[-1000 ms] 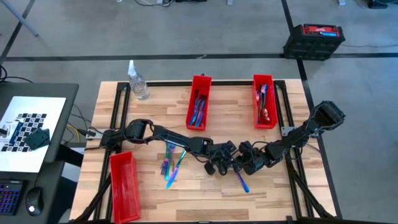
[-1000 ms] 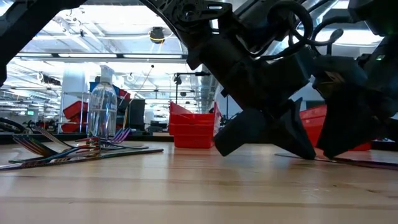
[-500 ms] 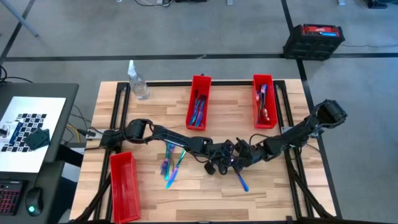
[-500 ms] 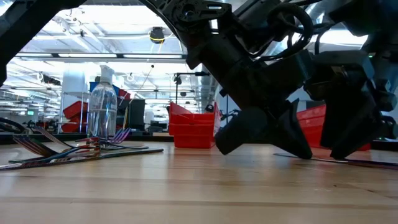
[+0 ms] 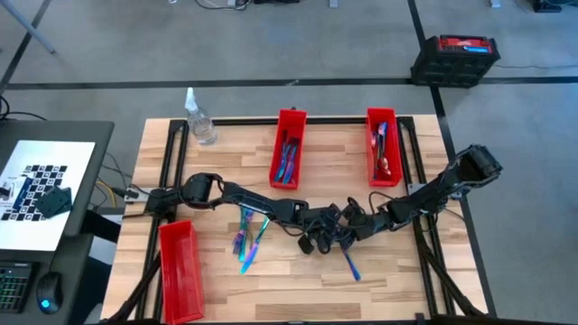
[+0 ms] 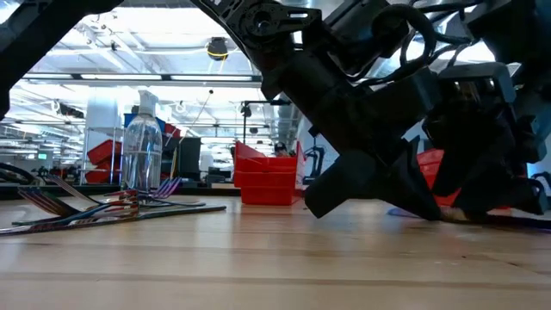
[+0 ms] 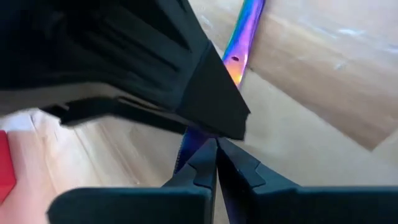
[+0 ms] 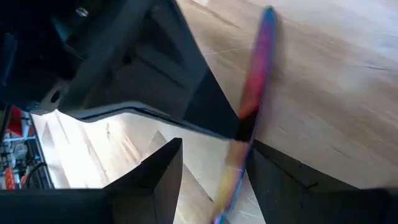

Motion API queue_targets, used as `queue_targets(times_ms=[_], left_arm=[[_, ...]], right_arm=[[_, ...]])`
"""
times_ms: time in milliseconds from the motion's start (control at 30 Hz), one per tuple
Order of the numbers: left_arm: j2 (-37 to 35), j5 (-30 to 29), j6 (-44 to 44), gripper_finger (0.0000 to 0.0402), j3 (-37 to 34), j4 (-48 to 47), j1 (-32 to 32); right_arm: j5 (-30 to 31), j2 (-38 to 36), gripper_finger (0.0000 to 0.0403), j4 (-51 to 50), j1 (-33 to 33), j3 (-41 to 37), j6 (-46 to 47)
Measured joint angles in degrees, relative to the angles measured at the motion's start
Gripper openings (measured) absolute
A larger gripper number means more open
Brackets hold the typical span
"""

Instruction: Sort silverware

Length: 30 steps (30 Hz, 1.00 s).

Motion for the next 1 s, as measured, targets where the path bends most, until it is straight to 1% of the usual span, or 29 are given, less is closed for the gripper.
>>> queue_targets(times_ms=[133,233,333,467,500,633,767,900,1000], left_arm=[[0.0,0.2,0.6,0.0,-0.1,-0.3,0.0],[0.0,0.2,0.8,0.0,-0.1,-0.6,-0.1],[0.0,0.2,0.3,0.0,-0.1,-0.7,-0.1],[0.0,0.1,-0.6,0.0,0.0,-0.8,0.0],[-0.1,0.0,-0.7,0.0,0.0,-0.8,0.0],[-0.1,-0.1,-0.7,0.0,0.0,-0.9,0.0],[-1.3,-0.3,-2.2,0.0,0.0,-2.0,-0.5],[-5.5,-1.6,-7.8,0.0,0.2,-5.8,-1.2],[-10.0,-5.7,-14.2,0.0,0.3,-11.7,-2.2]], right_arm=[[0.2,2.6,0.0164,3.3,0.1,0.0,-0.6],[0.4,3.0,0.0145,2.7,0.6,-0.1,-1.0],[0.3,3.1,0.0101,1.5,0.8,0.1,-1.3],[0.2,3.1,0.0026,-1.8,0.8,0.3,-1.9],[0.1,3.1,0.0015,-2.1,0.8,0.3,-2.3],[-0.2,2.5,0.0006,-2.1,0.8,0.2,-3.3],[-1.2,0.1,0.0002,-2.1,0.7,-0.2,-4.4],[-3.0,-4.7,0.0001,-4.3,1.0,-0.5,-6.6],[-1.0,-8.7,0.0001,-4.1,0.9,0.2,-9.3]])
